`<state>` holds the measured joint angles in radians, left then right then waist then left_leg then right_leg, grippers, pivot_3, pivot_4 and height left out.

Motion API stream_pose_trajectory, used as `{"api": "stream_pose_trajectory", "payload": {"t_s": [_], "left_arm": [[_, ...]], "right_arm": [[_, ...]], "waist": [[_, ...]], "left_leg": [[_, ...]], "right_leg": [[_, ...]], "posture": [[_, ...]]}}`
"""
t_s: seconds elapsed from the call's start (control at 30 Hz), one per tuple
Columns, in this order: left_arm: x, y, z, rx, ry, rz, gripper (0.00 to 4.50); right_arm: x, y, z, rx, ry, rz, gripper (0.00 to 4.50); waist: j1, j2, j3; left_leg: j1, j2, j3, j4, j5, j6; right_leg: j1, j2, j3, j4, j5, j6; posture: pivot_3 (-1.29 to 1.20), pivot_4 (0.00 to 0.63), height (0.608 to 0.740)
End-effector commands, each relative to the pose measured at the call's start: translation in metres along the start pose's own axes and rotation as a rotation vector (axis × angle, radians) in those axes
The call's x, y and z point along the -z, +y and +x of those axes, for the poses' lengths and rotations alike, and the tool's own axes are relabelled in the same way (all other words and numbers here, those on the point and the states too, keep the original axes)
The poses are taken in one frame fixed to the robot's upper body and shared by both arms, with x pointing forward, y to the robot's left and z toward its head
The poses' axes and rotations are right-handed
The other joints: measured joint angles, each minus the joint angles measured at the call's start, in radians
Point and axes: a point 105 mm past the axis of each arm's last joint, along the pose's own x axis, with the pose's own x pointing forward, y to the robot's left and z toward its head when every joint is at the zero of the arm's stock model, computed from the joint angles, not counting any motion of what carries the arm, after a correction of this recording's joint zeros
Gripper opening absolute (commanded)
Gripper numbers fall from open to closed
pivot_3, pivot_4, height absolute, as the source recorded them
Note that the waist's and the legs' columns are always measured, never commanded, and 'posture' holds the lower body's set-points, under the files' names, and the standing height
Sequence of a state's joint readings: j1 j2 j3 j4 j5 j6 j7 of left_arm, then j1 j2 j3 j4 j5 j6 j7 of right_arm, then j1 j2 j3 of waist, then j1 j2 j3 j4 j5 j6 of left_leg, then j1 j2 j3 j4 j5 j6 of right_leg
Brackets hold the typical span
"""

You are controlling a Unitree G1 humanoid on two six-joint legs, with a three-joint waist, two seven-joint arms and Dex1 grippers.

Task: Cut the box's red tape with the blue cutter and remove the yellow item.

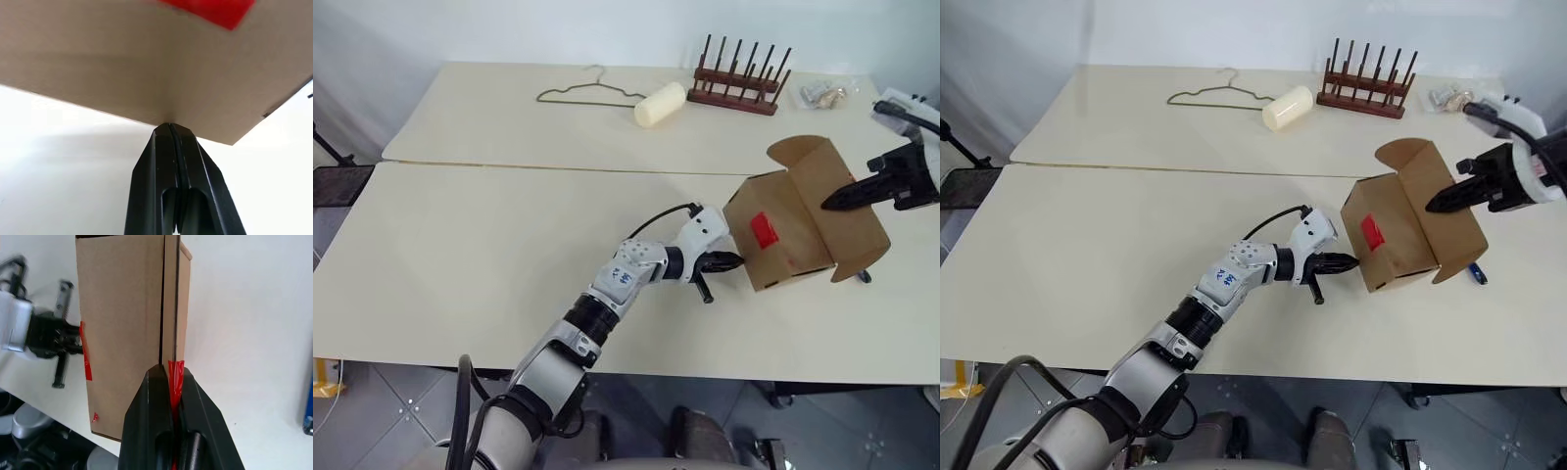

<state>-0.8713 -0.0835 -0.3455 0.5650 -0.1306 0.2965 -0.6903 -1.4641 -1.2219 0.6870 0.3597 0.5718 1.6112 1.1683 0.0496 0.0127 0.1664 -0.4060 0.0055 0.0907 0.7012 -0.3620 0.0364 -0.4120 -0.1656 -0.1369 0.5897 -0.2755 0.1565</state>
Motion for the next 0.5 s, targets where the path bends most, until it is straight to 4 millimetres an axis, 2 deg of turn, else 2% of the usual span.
{"api": "stream_pose_trajectory", "payload": {"t_s": [0.03,0.23,0.37,0.5], "left_arm": [[-0.016,-0.004,-0.003,-0.001,-0.056,0.028,0.0],[-0.012,0.006,-0.024,-0.062,-0.026,0.027,0.0],[-0.004,0.008,-0.045,-0.095,0.013,0.017,0.0],[-0.005,0.008,-0.062,-0.111,0.031,0.018,0.0]], "right_arm": [[0.004,0.003,0.007,-0.024,0.022,-0.005,0.01],[0.016,-0.001,0.029,-0.015,0.085,0.009,0.01],[0.013,0.009,0.042,-0.069,0.094,0.0,0.01],[0.01,0.006,0.047,-0.042,0.081,0.021,0.01]], "waist": [[0.003,0.0,0.0],[0.0,0.0,0.0],[-0.007,0.0,0.0],[-0.017,-0.002,-0.001]], "left_leg": [[0.0,0.0,0.0,0.0,0.0,0.0],[0.0,0.0,-0.001,-0.001,0.0,0.0],[0.001,0.002,-0.001,-0.001,0.0,0.0],[0.002,0.002,-0.001,0.002,0.0,0.0]], "right_leg": [[0.0,0.0,-0.001,0.0,0.0,0.0],[0.0,0.0,-0.003,0.0,0.0,0.0],[0.002,0.001,-0.004,0.001,0.0,0.0],[0.003,0.001,-0.004,0.002,0.0,0.0]], "posture": [[0.0,0.15,0.74],[0.0,0.15,0.74],[0.0,0.15,0.74],[0.0,0.15,0.74]]}}
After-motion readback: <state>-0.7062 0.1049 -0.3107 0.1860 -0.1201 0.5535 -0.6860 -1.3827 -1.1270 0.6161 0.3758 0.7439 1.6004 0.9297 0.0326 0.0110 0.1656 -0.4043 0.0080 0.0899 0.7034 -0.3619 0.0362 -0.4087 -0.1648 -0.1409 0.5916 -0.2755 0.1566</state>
